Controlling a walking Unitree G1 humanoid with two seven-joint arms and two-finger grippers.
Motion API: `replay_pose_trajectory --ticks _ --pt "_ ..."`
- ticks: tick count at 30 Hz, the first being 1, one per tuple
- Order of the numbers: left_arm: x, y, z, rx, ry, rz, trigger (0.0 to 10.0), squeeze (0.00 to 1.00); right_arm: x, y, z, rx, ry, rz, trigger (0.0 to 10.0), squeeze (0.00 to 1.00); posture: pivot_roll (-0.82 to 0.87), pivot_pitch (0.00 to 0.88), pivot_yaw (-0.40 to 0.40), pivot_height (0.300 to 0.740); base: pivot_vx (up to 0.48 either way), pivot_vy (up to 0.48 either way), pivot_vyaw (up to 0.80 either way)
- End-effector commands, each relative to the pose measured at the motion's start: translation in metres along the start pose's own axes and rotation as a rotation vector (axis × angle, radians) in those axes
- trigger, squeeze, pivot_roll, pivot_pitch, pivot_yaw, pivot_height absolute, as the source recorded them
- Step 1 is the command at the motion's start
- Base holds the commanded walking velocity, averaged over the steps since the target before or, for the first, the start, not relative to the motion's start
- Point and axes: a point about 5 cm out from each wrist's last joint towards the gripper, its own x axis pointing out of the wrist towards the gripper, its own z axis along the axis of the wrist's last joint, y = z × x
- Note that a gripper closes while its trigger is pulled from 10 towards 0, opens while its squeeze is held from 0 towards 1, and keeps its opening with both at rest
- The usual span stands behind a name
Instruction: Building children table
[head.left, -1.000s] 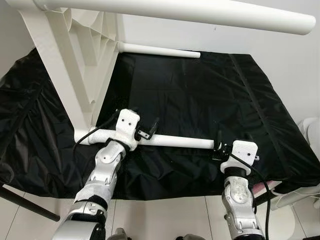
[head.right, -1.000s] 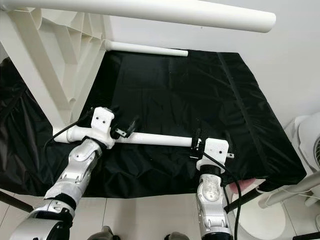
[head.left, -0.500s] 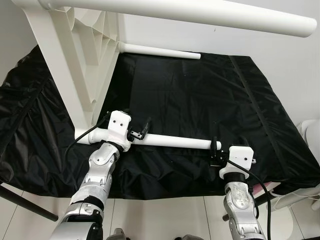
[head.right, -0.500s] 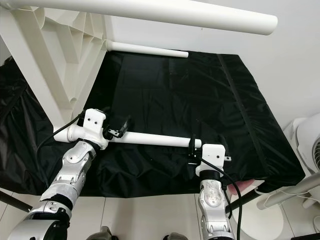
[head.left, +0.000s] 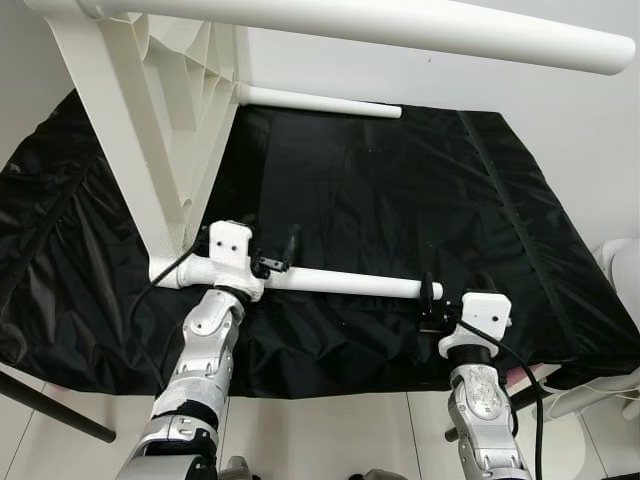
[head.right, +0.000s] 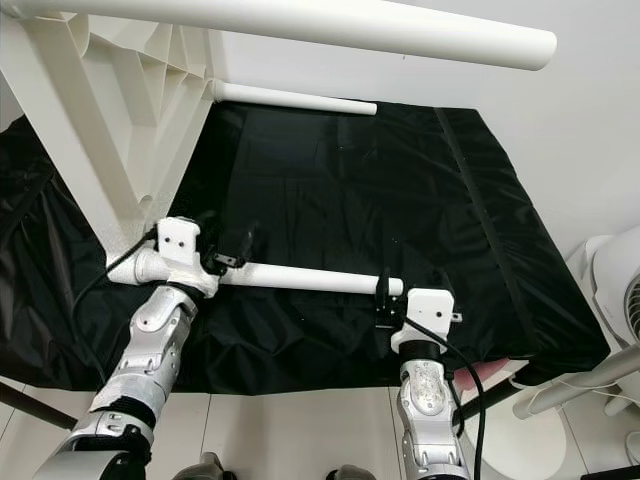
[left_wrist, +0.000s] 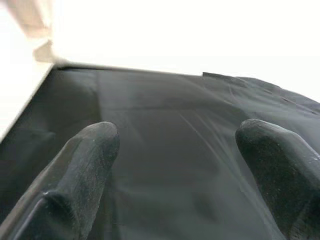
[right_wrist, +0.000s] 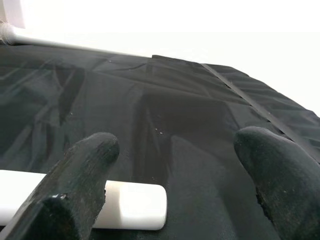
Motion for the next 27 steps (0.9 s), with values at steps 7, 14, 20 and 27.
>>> replay_pose_trajectory --ticks 7,14,20,27 --pt "0.001 -0.006 0.007 -0.017 -0.041 -0.044 10.0 0.0 0.005 0.011 0.01 0.067 -0.042 0.059 10.0 0.0 0.06 0.0 -0.035 0.74 0.0 0.0 0.0" --pt "0.003 -0.011 0.004 -0.012 -0.009 -0.06 10.0 0.0 0.005 0.01 0.009 0.081 -0.033 0.026 10.0 0.0 0.05 0.0 -0.019 0.74 0.0 0.0 0.0" --pt "0.006 -0.014 0.007 -0.057 -0.024 -0.085 10.0 1.0 0.002 0.007 0.012 0.086 -0.049 0.008 10.0 1.0 0.05 0.0 -0.016 0.74 0.0 0.0 0.0" --pt "0.006 -0.017 0.007 -0.029 -0.001 -0.106 10.0 0.56 0.003 0.007 0.012 0.067 -0.044 0.006 10.0 0.0 0.05 0.0 -0.016 0.74 0.0 0.0 0.0"
